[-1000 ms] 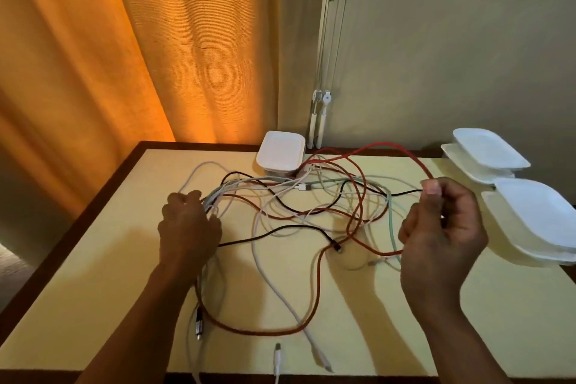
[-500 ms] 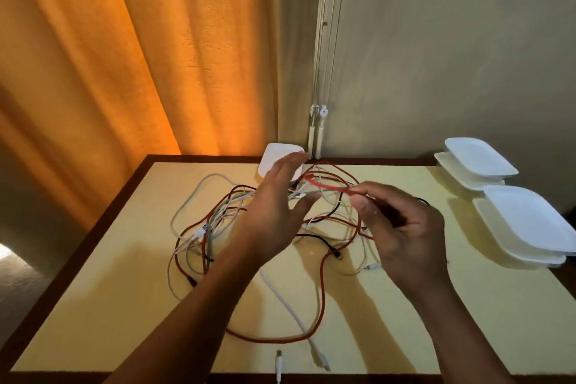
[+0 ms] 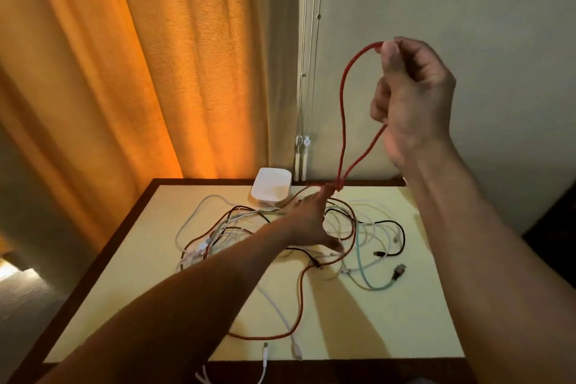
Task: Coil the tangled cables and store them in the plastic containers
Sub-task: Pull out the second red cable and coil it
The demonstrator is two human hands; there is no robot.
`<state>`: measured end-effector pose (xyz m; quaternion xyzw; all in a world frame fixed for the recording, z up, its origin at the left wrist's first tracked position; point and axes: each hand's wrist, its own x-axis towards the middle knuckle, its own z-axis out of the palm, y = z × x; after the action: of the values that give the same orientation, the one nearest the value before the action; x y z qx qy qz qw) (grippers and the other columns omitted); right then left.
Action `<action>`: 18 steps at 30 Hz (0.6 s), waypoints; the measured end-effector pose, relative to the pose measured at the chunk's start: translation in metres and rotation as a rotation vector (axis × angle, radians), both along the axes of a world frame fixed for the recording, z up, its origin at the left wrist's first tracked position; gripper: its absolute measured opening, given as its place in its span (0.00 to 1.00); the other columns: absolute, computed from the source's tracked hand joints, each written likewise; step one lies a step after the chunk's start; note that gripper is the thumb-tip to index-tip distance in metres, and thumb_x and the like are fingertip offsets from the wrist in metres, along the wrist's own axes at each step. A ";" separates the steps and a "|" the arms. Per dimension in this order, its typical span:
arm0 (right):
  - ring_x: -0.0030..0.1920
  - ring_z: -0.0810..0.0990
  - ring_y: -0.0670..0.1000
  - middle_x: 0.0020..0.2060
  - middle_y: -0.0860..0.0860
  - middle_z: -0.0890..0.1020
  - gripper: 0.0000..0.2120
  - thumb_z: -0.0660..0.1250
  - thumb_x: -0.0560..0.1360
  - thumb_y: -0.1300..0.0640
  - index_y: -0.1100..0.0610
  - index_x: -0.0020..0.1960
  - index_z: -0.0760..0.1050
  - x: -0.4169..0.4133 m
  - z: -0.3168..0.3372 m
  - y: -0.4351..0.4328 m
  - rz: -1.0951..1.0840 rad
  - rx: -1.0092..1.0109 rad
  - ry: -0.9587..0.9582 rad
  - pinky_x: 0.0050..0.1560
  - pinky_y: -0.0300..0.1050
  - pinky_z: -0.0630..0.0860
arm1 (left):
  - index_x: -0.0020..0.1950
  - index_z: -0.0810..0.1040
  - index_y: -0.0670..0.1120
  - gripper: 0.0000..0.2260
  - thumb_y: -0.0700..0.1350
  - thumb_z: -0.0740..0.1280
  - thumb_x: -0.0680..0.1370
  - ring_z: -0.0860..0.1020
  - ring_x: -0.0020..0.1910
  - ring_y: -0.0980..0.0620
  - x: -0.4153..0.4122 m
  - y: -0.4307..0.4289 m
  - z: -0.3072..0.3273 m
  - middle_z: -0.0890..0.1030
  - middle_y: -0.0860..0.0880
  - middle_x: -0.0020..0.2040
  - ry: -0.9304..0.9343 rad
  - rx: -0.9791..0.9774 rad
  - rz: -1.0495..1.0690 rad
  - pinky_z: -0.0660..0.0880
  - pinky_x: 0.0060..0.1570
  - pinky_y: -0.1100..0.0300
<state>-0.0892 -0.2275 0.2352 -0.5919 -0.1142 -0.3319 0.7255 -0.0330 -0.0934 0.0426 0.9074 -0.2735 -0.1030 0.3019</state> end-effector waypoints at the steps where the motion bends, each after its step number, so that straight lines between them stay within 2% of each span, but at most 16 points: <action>1: 0.27 0.60 0.49 0.26 0.48 0.68 0.04 0.67 0.82 0.55 0.55 0.51 0.79 0.001 0.004 -0.001 0.018 0.034 0.019 0.27 0.39 0.60 | 0.76 0.56 0.61 0.47 0.56 0.82 0.67 0.69 0.74 0.47 -0.001 -0.007 -0.008 0.69 0.52 0.76 -0.014 -0.066 0.040 0.69 0.72 0.47; 3: 0.28 0.58 0.50 0.28 0.51 0.65 0.06 0.67 0.82 0.55 0.58 0.54 0.79 0.003 0.004 -0.005 0.054 0.104 0.057 0.27 0.40 0.59 | 0.71 0.66 0.57 0.31 0.58 0.77 0.73 0.75 0.66 0.50 -0.002 -0.025 -0.016 0.76 0.54 0.68 -0.061 -0.228 0.139 0.74 0.65 0.51; 5: 0.28 0.59 0.49 0.29 0.52 0.64 0.06 0.68 0.82 0.54 0.57 0.54 0.79 0.004 -0.002 -0.012 0.074 0.139 0.081 0.27 0.40 0.59 | 0.63 0.75 0.53 0.15 0.57 0.69 0.80 0.79 0.57 0.51 0.004 -0.039 -0.018 0.81 0.52 0.59 -0.102 -0.345 0.264 0.78 0.59 0.50; 6: 0.27 0.59 0.49 0.29 0.52 0.65 0.06 0.68 0.81 0.54 0.57 0.53 0.79 0.005 -0.006 -0.017 0.071 0.128 0.086 0.26 0.40 0.59 | 0.60 0.77 0.52 0.11 0.56 0.65 0.83 0.80 0.54 0.50 0.008 -0.043 -0.014 0.82 0.50 0.55 -0.108 -0.363 0.312 0.79 0.57 0.49; 8: 0.26 0.62 0.48 0.29 0.51 0.66 0.07 0.68 0.81 0.55 0.59 0.53 0.80 0.005 -0.014 -0.026 0.038 0.084 0.110 0.26 0.40 0.62 | 0.53 0.78 0.53 0.12 0.56 0.58 0.85 0.82 0.52 0.49 0.018 -0.044 -0.005 0.83 0.49 0.52 -0.080 -0.345 0.373 0.79 0.54 0.49; 10: 0.27 0.66 0.50 0.28 0.51 0.70 0.09 0.68 0.81 0.55 0.61 0.54 0.80 0.007 -0.021 -0.034 -0.061 0.014 0.197 0.28 0.44 0.68 | 0.50 0.78 0.51 0.17 0.58 0.54 0.86 0.82 0.51 0.49 0.026 -0.036 0.014 0.84 0.49 0.50 -0.027 -0.427 0.392 0.79 0.53 0.50; 13: 0.31 0.75 0.51 0.28 0.49 0.76 0.09 0.64 0.83 0.53 0.54 0.52 0.81 0.015 -0.038 -0.044 -0.237 -0.124 0.400 0.37 0.50 0.76 | 0.51 0.79 0.45 0.17 0.55 0.58 0.86 0.84 0.49 0.44 0.051 -0.016 0.055 0.85 0.42 0.48 0.060 -0.597 0.360 0.82 0.55 0.43; 14: 0.33 0.77 0.51 0.29 0.49 0.79 0.10 0.62 0.84 0.53 0.53 0.51 0.81 0.018 -0.046 -0.045 -0.252 -0.159 0.461 0.39 0.50 0.77 | 0.51 0.78 0.44 0.17 0.58 0.61 0.83 0.85 0.50 0.41 0.059 -0.008 0.073 0.84 0.40 0.49 0.067 -0.632 0.342 0.82 0.54 0.41; 16: 0.39 0.81 0.52 0.35 0.51 0.82 0.10 0.61 0.84 0.54 0.53 0.51 0.81 0.025 -0.063 -0.041 -0.212 -0.202 0.563 0.40 0.49 0.79 | 0.50 0.77 0.44 0.18 0.60 0.64 0.80 0.85 0.48 0.37 0.071 0.007 0.111 0.83 0.37 0.46 0.120 -0.729 0.323 0.84 0.49 0.41; 18: 0.42 0.82 0.53 0.39 0.53 0.84 0.09 0.63 0.83 0.54 0.53 0.52 0.82 0.031 -0.081 -0.035 -0.121 -0.219 0.634 0.39 0.48 0.79 | 0.49 0.75 0.44 0.14 0.54 0.61 0.85 0.85 0.46 0.36 0.076 0.015 0.149 0.82 0.41 0.40 0.195 -0.818 0.272 0.84 0.43 0.46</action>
<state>-0.0586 -0.2628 0.1545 -0.7456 0.1172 -0.1596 0.6363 0.0427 -0.0780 0.1913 0.7269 -0.1403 -0.0307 0.6715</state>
